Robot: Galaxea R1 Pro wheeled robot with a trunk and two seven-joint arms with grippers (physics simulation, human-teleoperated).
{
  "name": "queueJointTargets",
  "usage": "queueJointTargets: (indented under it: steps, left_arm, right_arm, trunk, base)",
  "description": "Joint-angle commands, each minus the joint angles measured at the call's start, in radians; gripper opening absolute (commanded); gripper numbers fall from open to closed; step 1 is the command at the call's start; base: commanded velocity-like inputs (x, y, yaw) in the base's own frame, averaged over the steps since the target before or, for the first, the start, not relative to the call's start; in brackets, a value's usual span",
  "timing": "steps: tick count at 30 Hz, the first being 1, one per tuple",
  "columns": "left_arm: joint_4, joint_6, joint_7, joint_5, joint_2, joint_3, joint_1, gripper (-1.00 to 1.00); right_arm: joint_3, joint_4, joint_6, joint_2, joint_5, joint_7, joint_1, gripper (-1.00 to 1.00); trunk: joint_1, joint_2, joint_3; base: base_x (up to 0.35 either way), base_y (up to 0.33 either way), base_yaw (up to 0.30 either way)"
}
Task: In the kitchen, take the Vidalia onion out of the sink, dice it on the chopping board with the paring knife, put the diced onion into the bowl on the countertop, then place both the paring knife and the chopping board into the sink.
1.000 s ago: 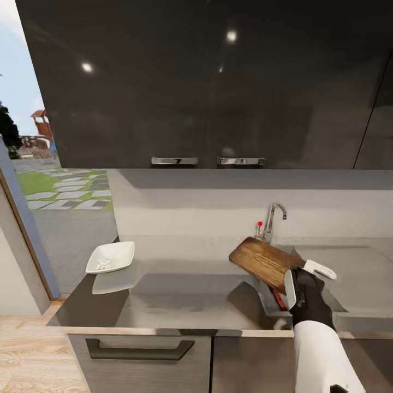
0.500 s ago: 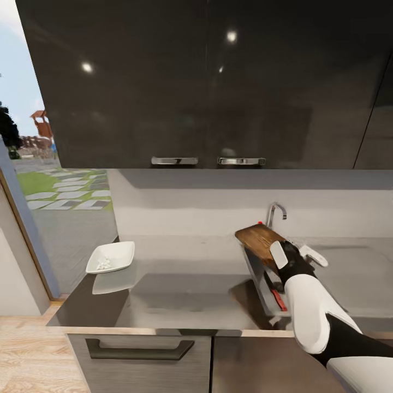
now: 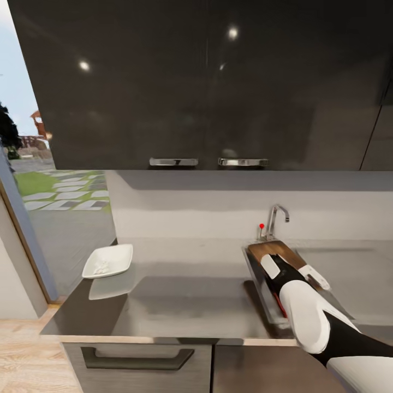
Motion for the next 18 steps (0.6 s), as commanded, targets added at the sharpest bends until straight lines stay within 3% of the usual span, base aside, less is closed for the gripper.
queueJointTargets:
  steps: [1, 8, 18]
  left_arm:
    - [-0.001, -0.002, 0.006, 0.006, 0.001, -0.005, 0.001, 1.00]
    - [-0.001, -0.002, 0.006, 0.007, 0.001, -0.005, 0.001, 1.00]
    - [0.001, -0.002, 0.006, 0.008, 0.001, -0.005, 0.001, 1.00]
  right_arm:
    - [0.006, -0.001, -0.006, 0.000, -0.008, -0.008, 0.000, -1.00]
    - [0.005, 0.001, -0.004, -0.003, -0.008, -0.020, 0.001, -1.00]
    - [-0.009, 0.062, -0.011, -0.049, -0.016, -0.011, 0.007, -1.00]
  trunk:
    - [0.001, 0.000, 0.000]
    - [0.001, 0.000, 0.000]
    - [0.001, 0.000, 0.000]
  base:
    - [0.325, 0.000, 0.000]
    - [0.335, 0.000, 0.000]
    - [0.023, 0.000, 0.000]
